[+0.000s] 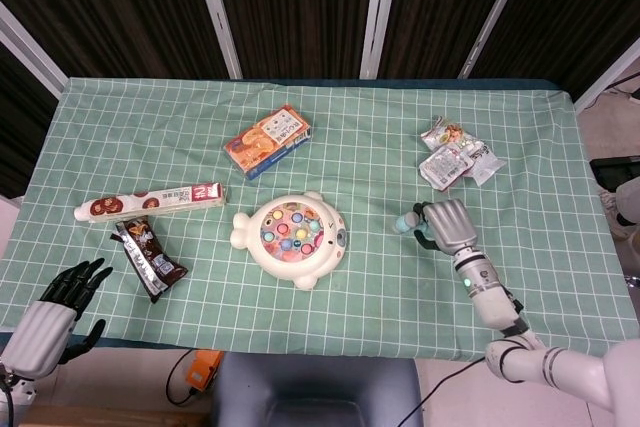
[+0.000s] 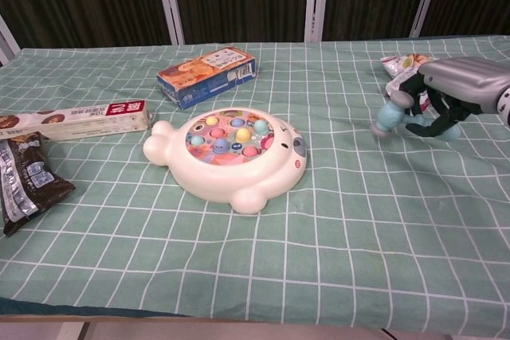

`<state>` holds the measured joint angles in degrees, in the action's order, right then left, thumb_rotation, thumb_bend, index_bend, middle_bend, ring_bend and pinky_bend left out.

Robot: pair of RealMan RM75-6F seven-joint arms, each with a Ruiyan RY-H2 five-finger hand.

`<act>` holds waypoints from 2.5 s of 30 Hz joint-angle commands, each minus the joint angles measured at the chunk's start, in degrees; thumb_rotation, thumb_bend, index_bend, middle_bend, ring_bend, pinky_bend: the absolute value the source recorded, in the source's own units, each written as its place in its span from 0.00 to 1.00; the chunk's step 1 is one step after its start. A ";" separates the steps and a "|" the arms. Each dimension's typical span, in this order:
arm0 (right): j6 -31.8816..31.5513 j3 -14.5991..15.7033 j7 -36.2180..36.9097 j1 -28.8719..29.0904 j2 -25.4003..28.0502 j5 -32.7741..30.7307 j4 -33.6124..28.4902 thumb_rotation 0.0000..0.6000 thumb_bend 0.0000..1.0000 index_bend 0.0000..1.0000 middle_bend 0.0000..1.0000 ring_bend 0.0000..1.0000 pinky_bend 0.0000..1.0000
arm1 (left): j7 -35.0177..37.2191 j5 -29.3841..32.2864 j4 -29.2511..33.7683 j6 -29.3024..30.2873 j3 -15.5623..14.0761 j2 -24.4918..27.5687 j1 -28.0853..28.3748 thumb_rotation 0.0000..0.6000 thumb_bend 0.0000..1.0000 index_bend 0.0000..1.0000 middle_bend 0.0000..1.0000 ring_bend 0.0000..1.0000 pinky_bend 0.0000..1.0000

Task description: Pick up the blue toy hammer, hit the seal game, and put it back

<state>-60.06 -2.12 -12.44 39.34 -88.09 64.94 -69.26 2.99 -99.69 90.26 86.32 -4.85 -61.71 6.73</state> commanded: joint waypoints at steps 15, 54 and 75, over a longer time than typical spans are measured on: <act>4.74 -1.06 -0.03 -1.50 -2.06 2.75 4.76 1.00 0.52 0.97 0.71 0.72 0.78 | 0.41 -0.32 -0.09 0.58 -0.27 0.16 -0.26 1.00 0.41 0.00 0.02 0.02 0.13; 7.18 -3.68 0.03 -3.41 -4.02 5.56 8.92 1.00 0.46 0.84 0.69 0.68 0.73 | 0.23 -0.28 0.11 0.33 -0.35 0.25 -0.18 1.00 0.41 0.00 0.03 0.02 0.13; 9.32 -5.45 0.82 -3.50 -3.86 4.06 9.49 1.00 0.44 0.78 0.65 0.67 0.72 | -0.21 -0.02 0.19 -0.07 -0.32 0.13 -0.07 1.00 0.41 0.00 0.03 0.02 0.13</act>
<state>-50.74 -7.56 -11.63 35.84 -91.96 69.00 -59.77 2.78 -99.71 90.44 86.25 -5.17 -61.58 6.66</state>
